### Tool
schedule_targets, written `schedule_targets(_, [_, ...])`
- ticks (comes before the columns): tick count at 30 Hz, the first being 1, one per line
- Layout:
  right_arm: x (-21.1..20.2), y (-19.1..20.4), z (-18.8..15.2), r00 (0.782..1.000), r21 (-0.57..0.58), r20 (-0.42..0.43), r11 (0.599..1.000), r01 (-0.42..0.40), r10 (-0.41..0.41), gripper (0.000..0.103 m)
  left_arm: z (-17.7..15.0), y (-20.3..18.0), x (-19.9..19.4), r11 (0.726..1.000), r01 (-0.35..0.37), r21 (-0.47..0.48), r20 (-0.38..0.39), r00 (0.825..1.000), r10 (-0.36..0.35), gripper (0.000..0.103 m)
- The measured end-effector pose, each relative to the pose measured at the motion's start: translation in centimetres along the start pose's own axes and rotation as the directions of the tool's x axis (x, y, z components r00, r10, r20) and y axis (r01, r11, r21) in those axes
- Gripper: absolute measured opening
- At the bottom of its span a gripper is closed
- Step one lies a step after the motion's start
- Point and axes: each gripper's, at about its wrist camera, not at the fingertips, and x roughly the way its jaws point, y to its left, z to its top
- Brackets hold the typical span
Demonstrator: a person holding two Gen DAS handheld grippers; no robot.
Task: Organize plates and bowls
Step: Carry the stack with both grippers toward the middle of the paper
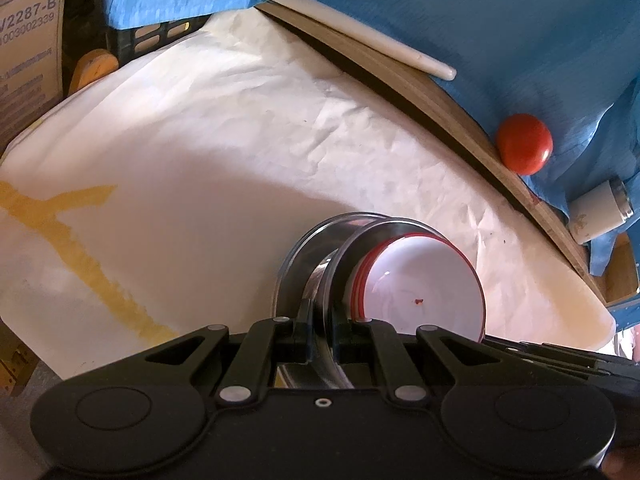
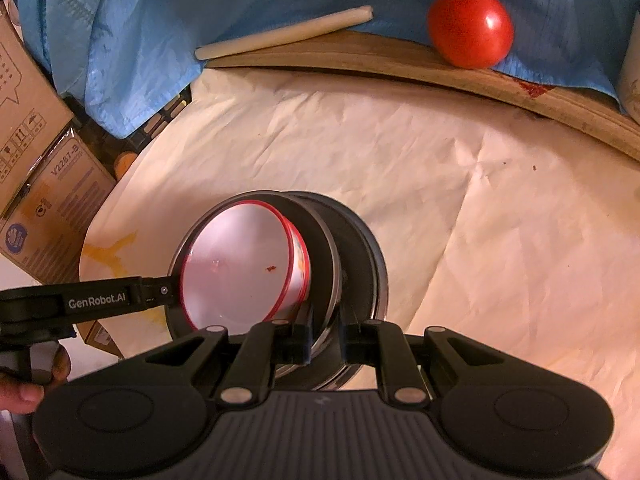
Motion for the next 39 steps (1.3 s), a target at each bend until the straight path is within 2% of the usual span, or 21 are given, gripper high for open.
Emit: schedule_targets(39, [0.54,-0.07,-0.06,1.000,0.059,0.001,0.998,-0.020,0.020,0.015,0.51,-0.08,0.63,0.999,-0.032,0.022,-0.020,0.999,0.033,0.008])
